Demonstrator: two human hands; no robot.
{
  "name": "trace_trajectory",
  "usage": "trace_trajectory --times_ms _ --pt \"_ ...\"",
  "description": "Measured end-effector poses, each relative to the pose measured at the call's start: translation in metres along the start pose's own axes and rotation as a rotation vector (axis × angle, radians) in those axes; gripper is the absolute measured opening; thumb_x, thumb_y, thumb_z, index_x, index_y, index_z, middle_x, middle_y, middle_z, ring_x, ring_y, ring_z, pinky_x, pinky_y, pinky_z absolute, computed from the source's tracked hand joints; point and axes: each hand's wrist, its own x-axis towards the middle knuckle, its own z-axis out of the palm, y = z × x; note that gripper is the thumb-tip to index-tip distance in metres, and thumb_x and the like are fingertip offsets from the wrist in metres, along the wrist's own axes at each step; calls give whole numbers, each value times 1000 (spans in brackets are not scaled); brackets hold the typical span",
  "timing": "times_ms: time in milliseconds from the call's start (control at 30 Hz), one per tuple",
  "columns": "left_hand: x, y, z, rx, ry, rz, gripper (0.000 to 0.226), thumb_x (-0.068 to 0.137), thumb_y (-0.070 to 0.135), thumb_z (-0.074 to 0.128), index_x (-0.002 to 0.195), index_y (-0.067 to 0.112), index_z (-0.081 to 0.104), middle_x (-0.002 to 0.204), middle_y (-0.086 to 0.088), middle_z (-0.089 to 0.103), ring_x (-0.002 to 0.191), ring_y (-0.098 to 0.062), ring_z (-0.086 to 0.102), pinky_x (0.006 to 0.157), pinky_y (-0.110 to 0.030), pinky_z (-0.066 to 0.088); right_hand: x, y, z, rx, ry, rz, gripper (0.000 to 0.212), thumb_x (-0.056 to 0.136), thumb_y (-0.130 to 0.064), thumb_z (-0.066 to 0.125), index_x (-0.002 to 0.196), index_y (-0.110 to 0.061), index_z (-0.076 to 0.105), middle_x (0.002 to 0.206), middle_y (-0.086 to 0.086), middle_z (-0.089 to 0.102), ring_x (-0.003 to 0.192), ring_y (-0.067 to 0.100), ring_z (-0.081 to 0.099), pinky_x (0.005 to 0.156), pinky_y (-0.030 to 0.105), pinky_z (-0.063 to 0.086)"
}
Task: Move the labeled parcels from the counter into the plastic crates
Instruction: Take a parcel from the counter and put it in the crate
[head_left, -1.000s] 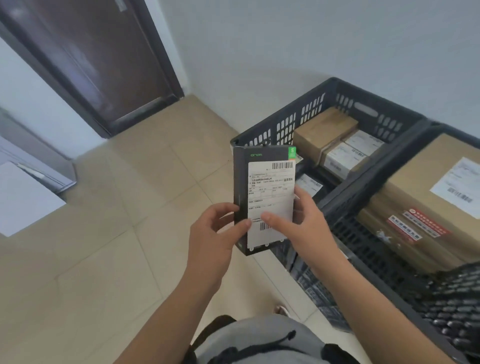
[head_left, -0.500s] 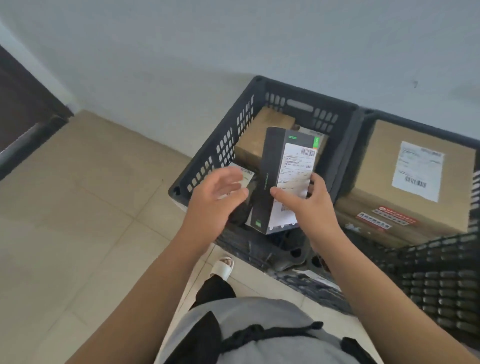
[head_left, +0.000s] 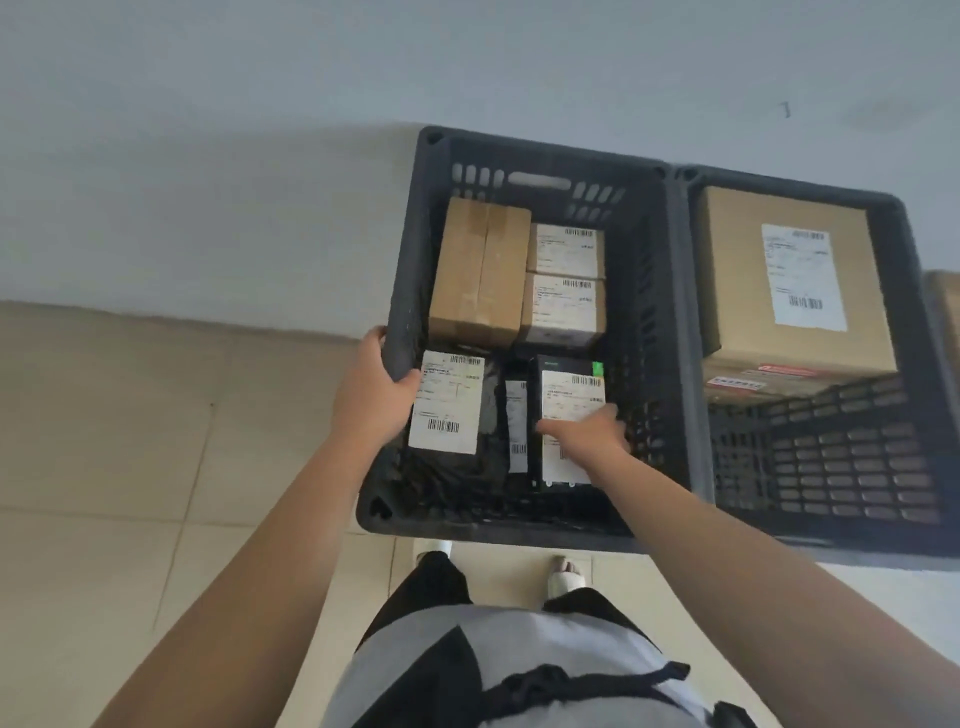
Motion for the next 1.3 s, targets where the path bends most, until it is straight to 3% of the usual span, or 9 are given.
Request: trace_trajectory --times_ms 67,133,233,367,533,667,900,1067,1300 --pt "3 -4 2 11 26 1 56 95 29 70 146 26 45 117 10 62 98 -17 63 78 -33 48 11 -1 13 -80 24 92 121 74 -57 84 160 -14 11 157 17 32 133 41 48 99 46 50" --pt "5 -6 3 57 22 -10 47 96 27 69 140 25 51 111 8 63 90 -18 63 72 -31 45 19 -4 25 -102 24 161 125 74 -59 83 161 -12 7 160 19 28 138 42 43 107 47 45" --pt "4 -6 2 107 11 0 43 98 25 67 138 25 52 109 6 65 76 -10 58 61 -24 41 23 -10 43 -130 18 163 125 74 -57 84 160 -13 5 158 18 28 135 41 45 100 44 46" --pt "2 -3 -1 103 -3 7 45 99 24 65 141 24 50 114 2 67 93 -25 66 82 -43 57 25 -16 65 -130 37 136 120 74 -52 87 157 -18 7 155 17 29 128 40 50 81 39 40" --pt "4 -2 -1 89 -8 6 43 98 21 65 139 24 52 114 1 67 95 -27 66 81 -44 58 28 -16 78 -139 47 147 119 75 -50 88 155 -15 7 155 19 29 129 41 50 97 44 49" --pt "5 -2 0 78 -21 -6 42 98 21 64 138 25 52 115 1 69 95 -26 68 78 -41 57 29 -15 82 -135 77 138 121 74 -49 89 156 -13 8 157 20 28 136 44 44 110 51 43" --pt "7 -2 1 81 -13 -20 42 98 21 64 138 25 53 110 5 66 88 -21 63 72 -36 49 31 -18 80 -140 49 104 121 72 -54 89 154 -10 11 153 19 32 133 42 48 104 47 47" --pt "6 0 0 78 -28 -20 43 98 22 64 139 24 52 116 0 70 90 -27 69 71 -41 56 30 -17 78 -127 37 100 121 72 -54 89 154 -12 11 154 19 32 133 42 48 102 47 48" --pt "5 -2 1 87 -10 -5 49 96 25 67 143 24 51 125 -2 70 90 -20 63 59 -23 40 12 -24 52 -50 -3 82 121 78 -55 85 161 -12 8 161 18 32 140 41 46 108 49 47"
